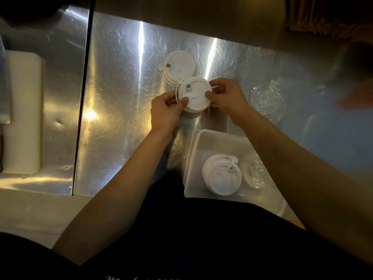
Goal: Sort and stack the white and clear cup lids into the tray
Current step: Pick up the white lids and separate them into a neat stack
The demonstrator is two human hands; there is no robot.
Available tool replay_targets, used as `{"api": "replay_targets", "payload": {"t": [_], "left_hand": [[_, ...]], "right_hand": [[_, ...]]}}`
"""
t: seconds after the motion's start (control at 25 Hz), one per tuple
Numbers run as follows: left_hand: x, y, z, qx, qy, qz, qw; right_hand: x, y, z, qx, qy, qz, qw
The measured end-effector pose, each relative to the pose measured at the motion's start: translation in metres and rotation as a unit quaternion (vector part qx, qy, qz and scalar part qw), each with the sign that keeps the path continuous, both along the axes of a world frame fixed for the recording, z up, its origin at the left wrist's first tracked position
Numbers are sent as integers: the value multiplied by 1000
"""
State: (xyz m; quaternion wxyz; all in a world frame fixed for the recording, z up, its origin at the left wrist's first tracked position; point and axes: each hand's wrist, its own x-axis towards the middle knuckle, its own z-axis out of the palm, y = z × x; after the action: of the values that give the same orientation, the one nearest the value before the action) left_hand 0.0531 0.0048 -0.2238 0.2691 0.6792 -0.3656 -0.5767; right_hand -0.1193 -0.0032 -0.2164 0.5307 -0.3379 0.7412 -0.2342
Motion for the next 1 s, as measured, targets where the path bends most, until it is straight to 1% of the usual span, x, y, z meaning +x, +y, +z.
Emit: {"api": "replay_targets", "payload": {"t": [0.28,0.44,0.56,0.76,0.84,0.92,1.0], "left_hand": [[3,-2,15,-6,40,-10,999],[4,1,20,2,52,-12,999],[2,4,25,13,69,-6,998],[4,6,38,18,92,-16,995],[5,5,45,30,113,-3,993],[9,-1,50,33,121,13,992],[17,-13,52,-2,84,-24,996]], "right_hand": [[-4,7,16,-28,-96,-53,994],[-3,15,26,-45,-136,-55,988],[-2,20,30,-37,-169,-67,983],[4,31,37,-35,-177,-123,976],[3,33,42,-44,-178,-130,974],[1,32,48,-51,-172,-112,977],[-2,31,55,-59,-166,-83,981]]}}
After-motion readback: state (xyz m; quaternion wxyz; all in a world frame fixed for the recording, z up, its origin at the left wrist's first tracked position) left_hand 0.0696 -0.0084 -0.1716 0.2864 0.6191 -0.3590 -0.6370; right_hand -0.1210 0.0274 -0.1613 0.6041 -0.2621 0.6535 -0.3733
